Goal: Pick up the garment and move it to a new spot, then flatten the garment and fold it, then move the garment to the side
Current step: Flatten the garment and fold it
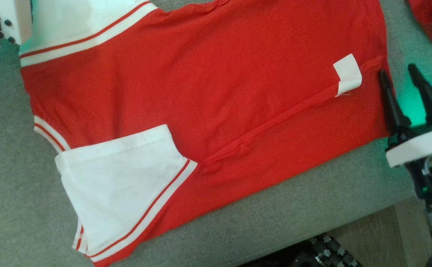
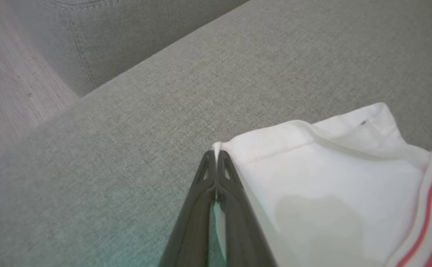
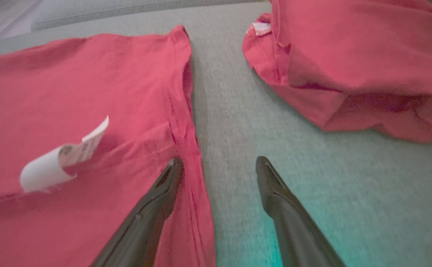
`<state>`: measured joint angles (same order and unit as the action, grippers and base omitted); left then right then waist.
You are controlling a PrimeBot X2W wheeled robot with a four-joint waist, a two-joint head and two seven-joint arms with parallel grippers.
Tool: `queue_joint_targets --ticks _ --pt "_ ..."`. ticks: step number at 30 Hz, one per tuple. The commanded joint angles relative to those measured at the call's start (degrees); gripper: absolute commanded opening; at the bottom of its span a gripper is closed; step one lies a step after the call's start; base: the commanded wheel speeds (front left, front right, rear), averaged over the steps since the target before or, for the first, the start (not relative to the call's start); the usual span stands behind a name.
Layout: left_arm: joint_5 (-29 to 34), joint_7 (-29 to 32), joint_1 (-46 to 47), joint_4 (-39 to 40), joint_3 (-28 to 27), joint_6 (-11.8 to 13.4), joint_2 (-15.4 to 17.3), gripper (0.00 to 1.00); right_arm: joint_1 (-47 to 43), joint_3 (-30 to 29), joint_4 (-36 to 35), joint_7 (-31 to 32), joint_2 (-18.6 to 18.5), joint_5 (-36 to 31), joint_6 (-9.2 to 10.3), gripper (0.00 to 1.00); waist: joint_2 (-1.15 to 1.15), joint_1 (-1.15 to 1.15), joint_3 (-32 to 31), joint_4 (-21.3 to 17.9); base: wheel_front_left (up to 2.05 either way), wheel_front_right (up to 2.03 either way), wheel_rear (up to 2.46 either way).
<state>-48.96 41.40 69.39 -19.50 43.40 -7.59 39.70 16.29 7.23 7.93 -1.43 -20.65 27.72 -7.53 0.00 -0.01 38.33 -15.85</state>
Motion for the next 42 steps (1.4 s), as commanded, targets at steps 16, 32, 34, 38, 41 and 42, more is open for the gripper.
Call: queue_joint_targets --ticks 16,32,34,38,41,42 --pt "-1.4 -6.4 5.5 3.2 5.1 0.1 2.6 0.0 25.2 9.6 5.6 20.3 -10.8 5.9 0.04 1.0 0.0 0.01 -2.2 4.7 0.0 0.0 0.0" --pt "-4.8 -9.1 9.3 3.2 11.8 0.1 2.9 0.0 41.3 24.5 20.9 34.5 -15.3 5.0 0.04 0.57 0.0 0.01 -2.1 8.5 0.0 0.0 0.0" --pt "-5.1 -9.7 9.5 2.9 12.4 0.1 3.0 0.0 41.7 25.5 21.0 35.0 -15.8 5.6 0.04 0.42 0.0 0.01 -2.2 8.6 0.0 0.0 0.0" --pt "-5.7 -11.0 10.1 2.2 13.7 0.1 3.1 0.0 42.0 26.7 21.3 35.5 -16.3 7.5 0.04 0.0 0.0 0.01 -2.2 8.8 0.0 0.0 0.0" --pt "-5.3 -12.9 10.8 1.9 14.7 0.1 3.4 0.0 42.4 26.4 21.2 33.4 -16.4 8.6 0.04 0.0 0.0 0.01 -2.3 8.8 0.0 0.0 0.0" --pt "-4.9 -13.9 11.1 1.9 15.1 0.1 3.5 0.0 42.6 25.9 21.3 32.0 -16.2 9.0 0.04 0.0 0.0 0.01 -2.3 8.8 0.0 0.0 0.0"
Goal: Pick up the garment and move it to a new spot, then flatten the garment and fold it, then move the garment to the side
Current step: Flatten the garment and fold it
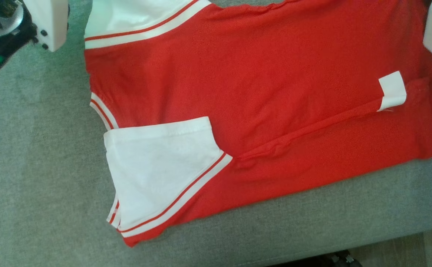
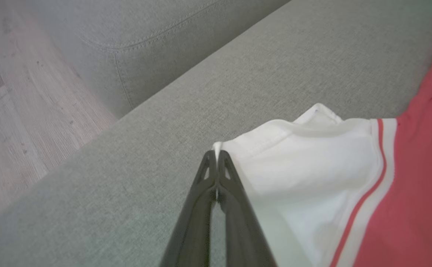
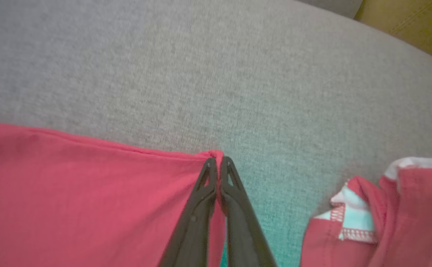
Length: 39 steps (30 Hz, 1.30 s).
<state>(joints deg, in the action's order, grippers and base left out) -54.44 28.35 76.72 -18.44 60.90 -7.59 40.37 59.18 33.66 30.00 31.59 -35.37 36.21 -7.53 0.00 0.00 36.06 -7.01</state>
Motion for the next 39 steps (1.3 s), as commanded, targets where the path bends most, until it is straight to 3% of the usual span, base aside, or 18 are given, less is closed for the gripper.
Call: queue_joint_targets --ticks 1,9,15,20,26,33,39 --pt "1.1 -2.0 4.1 0.6 -2.1 0.1 2.9 0.0 -0.1 -1.2 -0.7 -2.4 -1.3 0.9 0.04 0.0 0.0 0.0 -0.1 0.0 0.0 0.0 0.0" --pt "5.1 -12.6 7.6 -2.7 -1.7 0.1 2.2 0.0 1.2 -6.0 0.4 -11.6 -1.2 4.4 0.04 0.0 0.0 0.0 -1.7 0.7 0.0 0.0 0.0" --pt "3.9 -15.3 7.0 -2.8 -0.5 0.1 1.6 0.0 -1.9 -6.8 -0.5 -13.1 -3.0 6.6 0.04 0.0 0.0 0.0 -3.4 2.1 0.0 0.0 0.0" --pt "3.3 -18.9 2.8 1.1 1.4 0.2 3.2 0.0 -7.9 -8.4 -3.0 -14.9 -4.9 9.5 0.04 0.0 0.0 0.0 -5.7 4.2 0.0 0.0 0.0" --pt "4.1 -24.2 -6.7 10.4 3.1 4.0 7.1 0.0 -18.3 -11.8 -7.5 -17.4 -7.8 10.7 0.04 0.0 0.0 0.0 -9.0 7.1 0.0 0.0 0.0" --pt "4.5 -27.5 -15.7 22.1 4.9 9.8 11.8 0.0 -28.1 -16.9 -11.5 -18.1 -8.3 9.3 0.04 0.0 0.0 0.0 -11.4 8.7 0.0 0.0 0.0" --pt "5.1 -29.1 -21.2 29.2 6.4 14.7 13.8 0.0 -36.7 -23.2 -14.6 -17.8 -8.5 8.1 0.04 0.0 0.0 0.0 -12.7 10.0 0.0 0.0 0.0"
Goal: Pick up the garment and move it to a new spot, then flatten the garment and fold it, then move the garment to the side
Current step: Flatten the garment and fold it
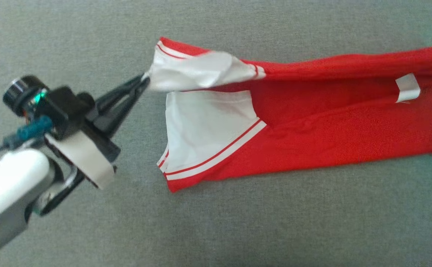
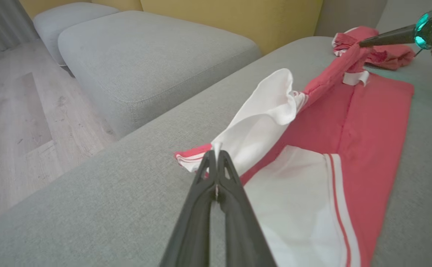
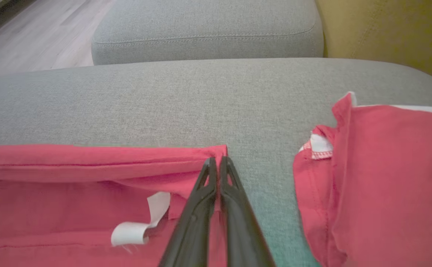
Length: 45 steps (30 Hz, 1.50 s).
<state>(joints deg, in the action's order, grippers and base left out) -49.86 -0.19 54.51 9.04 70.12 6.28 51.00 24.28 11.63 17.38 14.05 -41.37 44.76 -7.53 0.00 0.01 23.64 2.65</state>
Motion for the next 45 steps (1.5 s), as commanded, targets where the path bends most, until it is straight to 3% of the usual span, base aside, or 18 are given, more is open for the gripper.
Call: queue_joint_targets --ticks 1,7,15,16,17,18,19,26,31,38,45 --pt "0.6 -0.7 0.3 2.7 -2.6 1.5 3.3 0.0 -3.2 -2.4 -2.7 -0.2 -2.4 -0.7 0.04 0.0 0.0 -0.01 -0.4 0.5 0.0 0.0 0.0" --pt "1.0 -0.2 -4.3 7.0 -0.3 4.4 2.8 0.0 -10.3 -8.0 -7.1 1.5 -0.1 -2.9 0.04 0.0 0.0 -0.01 -0.9 0.8 0.0 0.0 0.0" --pt "0.5 -3.1 -10.9 5.0 1.2 7.3 -0.8 0.0 -15.8 -12.7 -11.1 4.0 3.9 -7.2 0.04 0.0 0.0 -0.01 -0.2 0.8 0.0 0.0 0.0" --pt "0.4 -3.8 -11.5 4.3 1.2 7.6 -1.6 0.23 -16.0 -13.0 -11.2 4.0 4.7 -7.7 0.04 0.36 0.0 -0.01 -0.1 0.8 0.0 0.0 0.0" --pt "0.4 -3.8 -11.5 4.3 1.2 7.6 -1.6 0.23 -16.0 -13.0 -11.2 4.0 4.7 -7.7 0.04 0.36 0.0 -0.01 -0.1 0.8 0.0 0.0 0.0" --pt "0.1 -4.7 -12.2 3.6 1.2 8.1 -2.5 0.69 -16.1 -13.3 -11.3 3.9 5.5 -8.2 0.04 1.0 0.0 -0.01 0.0 0.8 0.0 0.0 0.0" --pt "0.0 -5.9 -12.8 2.6 0.9 8.7 -3.4 1.0 -16.0 -13.9 -11.4 3.2 6.4 -8.9 0.04 1.0 0.0 -0.01 0.1 0.9 0.0 0.0 0.0" --pt "0.3 -14.3 -18.8 -5.5 -4.5 16.8 -13.5 1.0 -18.4 -19.9 -12.8 -5.2 14.9 -12.0 0.04 1.0 0.0 -0.01 -1.9 1.7 0.0 0.0 0.0" --pt "8.5 -14.8 -27.1 -6.7 -15.8 21.7 -21.8 1.0 -21.6 -21.7 -14.3 -8.5 20.7 -12.5 0.04 1.0 0.0 -0.01 -4.9 3.1 0.0 0.0 0.0" --pt "23.8 -14.8 -39.8 -4.9 -29.1 21.2 -31.9 1.0 -21.0 -25.9 -11.5 -8.4 24.6 -14.7 0.04 1.0 0.0 -0.01 -7.4 7.1 0.0 0.0 0.0" --pt "32.9 -14.8 -46.1 -4.1 -34.8 15.9 -39.5 1.0 -18.8 -35.9 -3.2 -5.9 25.5 -19.8 0.04 1.0 0.0 -0.01 -7.8 11.9 0.0 0.0 0.0"
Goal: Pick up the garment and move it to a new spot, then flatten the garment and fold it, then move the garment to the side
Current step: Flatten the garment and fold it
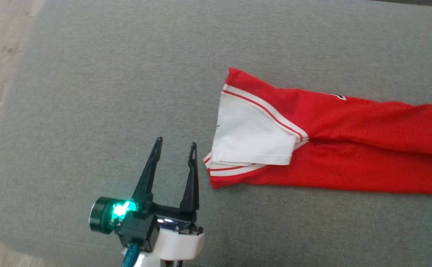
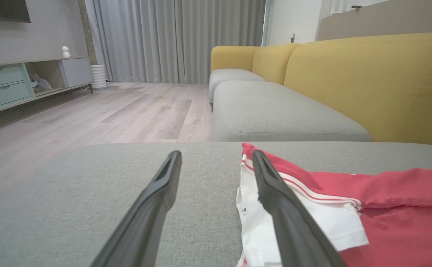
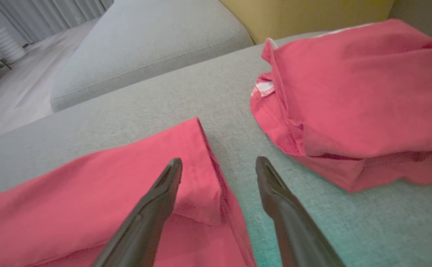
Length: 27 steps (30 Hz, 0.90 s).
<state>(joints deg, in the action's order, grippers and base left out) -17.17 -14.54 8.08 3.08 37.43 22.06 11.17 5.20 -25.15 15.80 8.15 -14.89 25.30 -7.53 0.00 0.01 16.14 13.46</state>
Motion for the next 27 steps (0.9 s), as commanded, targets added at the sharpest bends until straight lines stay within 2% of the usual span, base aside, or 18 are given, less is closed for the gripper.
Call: queue_joint_targets --ticks 1,5,7,8,9,12,17,21,24,27 --pt "1.1 -0.5 -0.3 1.8 -2.7 -0.8 -0.5 1.0 0.3 -0.7 -0.4 0.4 -0.8 -0.9 0.04 1.0 0.0 -0.01 -0.4 1.6 0.0 0.0 0.0" --pt "3.8 -0.5 -2.1 1.4 -5.3 -3.6 -2.9 1.0 0.3 -3.9 3.0 3.8 0.9 -1.9 0.04 1.0 0.0 -0.01 -0.6 2.5 0.0 0.0 0.0" --pt "5.0 -0.5 -2.7 1.2 -6.5 -4.7 -3.8 1.0 0.1 -3.4 3.9 6.3 1.5 -1.5 0.04 0.99 0.0 -0.01 -0.7 2.7 0.0 0.0 0.0" --pt "5.5 -0.5 -3.0 1.2 -7.0 -5.2 -4.2 1.0 0.1 -3.3 4.0 7.1 1.9 -0.9 0.04 0.46 0.0 -0.01 -0.7 2.7 0.0 0.0 0.0" --pt "6.0 -0.5 -3.2 1.1 -7.6 -5.7 -4.5 1.0 0.0 -2.9 4.0 7.9 2.2 -0.4 0.04 0.0 0.0 -0.01 -0.8 2.7 0.0 0.0 0.0" --pt "7.2 -0.5 -3.8 1.0 -9.3 -6.9 -5.3 1.0 -0.1 -2.4 3.2 8.3 2.0 0.5 0.04 0.0 0.0 -0.01 -0.8 2.2 0.0 0.0 0.0" --pt "8.8 -0.5 -4.4 0.7 -11.0 -8.4 -5.9 1.0 -0.1 -2.9 1.5 6.5 -0.3 0.6 0.04 0.0 0.0 -0.01 -0.8 0.9 0.0 0.0 0.0" --pt "10.1 -0.5 -4.7 0.1 -12.7 -9.5 -6.1 1.0 0.1 -4.4 -0.8 6.8 -4.4 0.7 0.04 0.0 0.0 -0.01 -0.8 -0.8 0.0 0.0 0.0" --pt "10.9 -0.5 -4.9 -0.7 -13.9 -10.1 -6.1 1.0 1.0 -4.1 -4.1 8.0 -6.2 2.3 0.04 0.0 0.0 -0.01 -1.0 -2.2 0.0 0.0 0.0" --pt "11.4 -0.5 -5.3 -1.5 -14.8 -10.8 -6.1 1.0 1.7 -1.8 -9.6 9.3 -6.3 4.7 0.04 0.0 0.0 -0.01 -1.6 -3.3 0.0 0.0 0.0"
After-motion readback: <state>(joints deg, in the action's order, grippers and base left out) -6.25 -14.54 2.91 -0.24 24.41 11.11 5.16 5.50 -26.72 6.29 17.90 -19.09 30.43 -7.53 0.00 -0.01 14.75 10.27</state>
